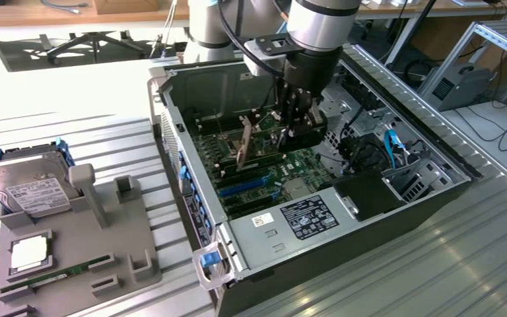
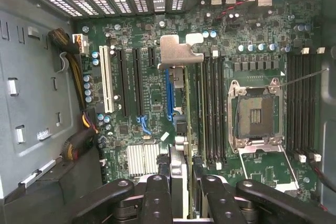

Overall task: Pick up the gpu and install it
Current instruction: 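Insert the gpu into the slot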

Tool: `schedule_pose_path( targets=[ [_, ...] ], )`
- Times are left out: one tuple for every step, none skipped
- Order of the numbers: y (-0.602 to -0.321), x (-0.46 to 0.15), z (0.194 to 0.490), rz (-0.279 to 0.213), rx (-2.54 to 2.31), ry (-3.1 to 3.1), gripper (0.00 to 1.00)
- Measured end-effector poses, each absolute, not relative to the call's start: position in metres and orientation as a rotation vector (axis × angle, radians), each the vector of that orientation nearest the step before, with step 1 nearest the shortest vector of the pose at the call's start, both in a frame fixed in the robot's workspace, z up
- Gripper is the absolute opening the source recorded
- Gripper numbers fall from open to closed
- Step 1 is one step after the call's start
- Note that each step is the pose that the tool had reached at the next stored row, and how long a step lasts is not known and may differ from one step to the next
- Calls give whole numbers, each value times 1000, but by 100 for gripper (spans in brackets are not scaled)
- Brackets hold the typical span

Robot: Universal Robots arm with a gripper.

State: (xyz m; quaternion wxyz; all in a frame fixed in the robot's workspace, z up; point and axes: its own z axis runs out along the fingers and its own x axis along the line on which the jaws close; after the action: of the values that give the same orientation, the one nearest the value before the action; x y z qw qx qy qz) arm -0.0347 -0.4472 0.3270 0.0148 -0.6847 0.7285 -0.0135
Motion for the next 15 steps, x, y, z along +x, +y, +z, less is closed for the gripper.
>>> schedule_pose_path(
  targets=[
    [-447, -35, 327, -42, -2131, 2267, 27],
    [-447, -36, 327, -42, -2131, 2267, 27],
    [-447, -36, 326, -42, -2131, 2267, 27],
    [-447, -37, 326, -42, -2131, 2267, 27],
    [-447, -38, 326, -42, -2131, 2267, 27],
    [-447, -38, 326, -42, -2131, 2267, 27],
    [-447, -39, 326, -42, -2131, 2267, 27],
    [-447, -40, 326, -42, -2131, 2267, 27],
    [-447, -40, 325, -42, -2131, 2267, 27],
    [-448, -41, 325, -42, -2131, 2267, 27],
    [-447, -42, 325, -42, -2131, 2267, 27],
    [-447, -42, 325, -42, -2131, 2267, 27],
    [-447, -43, 325, -42, -2131, 2267, 27],
    [-447, -44, 325, -42, -2131, 2267, 27],
    [-447, -45, 325, -42, -2131, 2267, 27]
  ],
)
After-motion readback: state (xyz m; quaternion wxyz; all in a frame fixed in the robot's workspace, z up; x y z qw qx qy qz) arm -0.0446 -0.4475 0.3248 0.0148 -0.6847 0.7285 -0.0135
